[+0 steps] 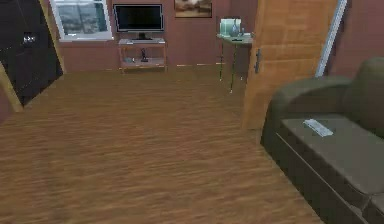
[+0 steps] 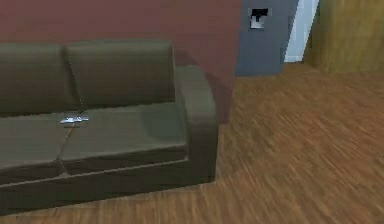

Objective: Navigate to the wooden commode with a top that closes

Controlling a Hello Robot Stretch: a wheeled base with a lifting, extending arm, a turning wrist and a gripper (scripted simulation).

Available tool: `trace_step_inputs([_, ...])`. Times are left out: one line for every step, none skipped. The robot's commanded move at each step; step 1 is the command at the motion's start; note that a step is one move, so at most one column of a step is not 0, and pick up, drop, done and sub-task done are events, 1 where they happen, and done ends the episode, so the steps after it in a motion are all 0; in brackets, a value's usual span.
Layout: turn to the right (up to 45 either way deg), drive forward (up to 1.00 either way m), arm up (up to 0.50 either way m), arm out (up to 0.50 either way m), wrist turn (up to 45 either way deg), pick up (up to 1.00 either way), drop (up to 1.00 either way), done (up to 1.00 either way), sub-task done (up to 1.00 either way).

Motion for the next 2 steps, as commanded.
trace_step_inputs([0.0,1.00,0.00,0.00,0.0,0.00,0.00,0.00,0.00])
trace_step_inputs([0.0,1.00,0.00,0.00,0.0,0.00,0.00,0.00,0.00])
